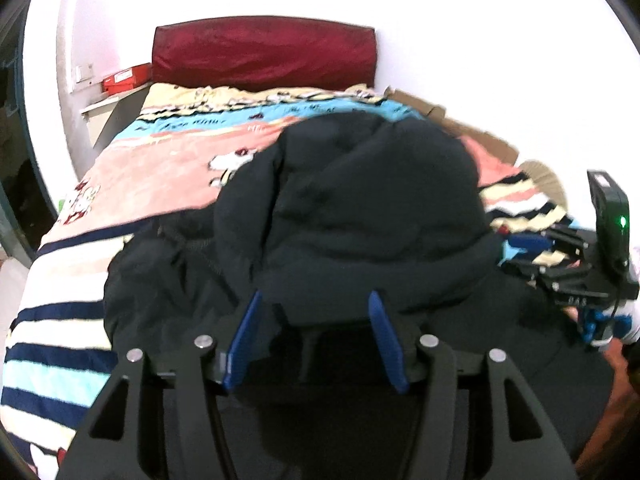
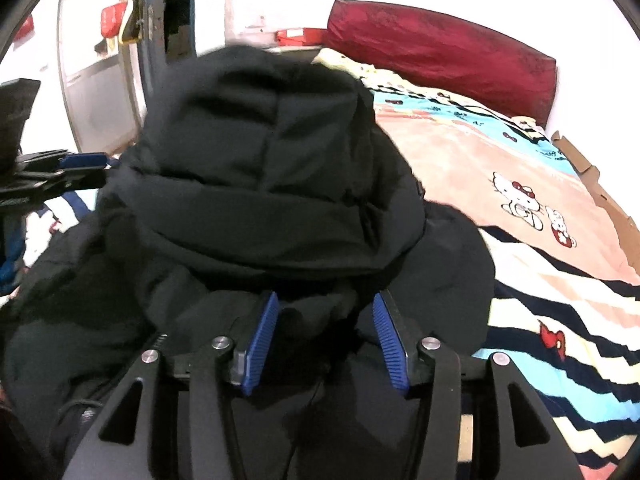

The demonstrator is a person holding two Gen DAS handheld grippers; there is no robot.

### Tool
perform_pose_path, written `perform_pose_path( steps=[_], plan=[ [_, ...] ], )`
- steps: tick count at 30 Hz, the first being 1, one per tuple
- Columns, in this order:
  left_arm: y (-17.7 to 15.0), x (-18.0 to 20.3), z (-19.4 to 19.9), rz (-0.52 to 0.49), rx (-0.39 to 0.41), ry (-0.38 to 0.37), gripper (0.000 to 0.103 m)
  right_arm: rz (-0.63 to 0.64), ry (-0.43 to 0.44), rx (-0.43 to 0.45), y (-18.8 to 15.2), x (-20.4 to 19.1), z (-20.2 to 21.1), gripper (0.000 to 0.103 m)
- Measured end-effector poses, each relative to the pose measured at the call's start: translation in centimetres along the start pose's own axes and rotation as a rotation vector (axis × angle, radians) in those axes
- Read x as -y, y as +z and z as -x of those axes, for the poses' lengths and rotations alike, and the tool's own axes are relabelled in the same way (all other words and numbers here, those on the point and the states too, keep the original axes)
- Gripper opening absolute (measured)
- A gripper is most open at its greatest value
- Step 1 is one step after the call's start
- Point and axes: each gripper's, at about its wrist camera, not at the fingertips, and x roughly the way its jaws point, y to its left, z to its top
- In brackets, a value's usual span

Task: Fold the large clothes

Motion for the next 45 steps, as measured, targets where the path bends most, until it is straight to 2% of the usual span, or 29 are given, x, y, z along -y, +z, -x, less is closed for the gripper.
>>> perform_pose_path(
  steps=[3, 8, 12, 15, 17, 20, 24, 27, 30, 36, 40, 45],
  plan=[
    [3.1, -0.1, -0.2, 0.012, 0.023, -0.026, 0.055, 0.011, 0.004, 0.043, 2.4, 0.3, 1.4, 0.049],
    [9.1, -0.6, -3.5, 0.035, 0.036, -0.055, 0.056, 0.006, -0.001, 0.133, 9.2, 1.3, 1.1, 0.049],
    [11.8, -0.8, -6.8, 0.037, 0.022, -0.043, 0.056, -0.068, 0.033, 0.146, 13.9, 2.7, -2.1, 0.049],
    [12.0, -0.3, -9.5, 0.011, -0.023, -0.039, 0.057, -0.12, 0.074, 0.105, 15.4, 3.0, -5.7, 0.05],
    [11.0, 0.0, -10.4, -0.013, -0.053, -0.038, 0.057, -0.106, 0.101, 0.064, 15.0, 2.5, -7.4, 0.05],
    [8.1, 0.3, -11.1, -0.043, -0.11, -0.059, 0.057, -0.042, 0.153, -0.014, 12.3, 0.9, -8.9, 0.05],
    [3.8, 1.5, -10.8, -0.108, -0.147, -0.058, 0.063, 0.03, 0.194, -0.076, 7.7, -1.0, -8.5, 0.05],
    [1.6, 1.8, -11.4, -0.145, -0.147, -0.028, 0.063, 0.057, 0.175, -0.096, 5.5, -2.0, -8.0, 0.05],
    [0.6, 1.6, -13.4, -0.135, -0.146, 0.023, 0.063, 0.043, 0.127, -0.129, 4.1, -2.4, -10.6, 0.051],
    [0.9, 0.4, -16.2, -0.095, -0.202, 0.087, 0.063, -0.029, 0.092, -0.155, 4.9, -1.7, -14.1, 0.051],
    [2.0, 0.8, -15.0, -0.074, -0.244, 0.107, 0.063, -0.039, 0.067, -0.183, 5.6, -2.0, -12.3, 0.051],
    [2.7, 1.5, -9.1, -0.044, -0.14, 0.058, 0.062, -0.01, 0.099, -0.078, 6.1, -2.4, -5.1, 0.056]
  ],
)
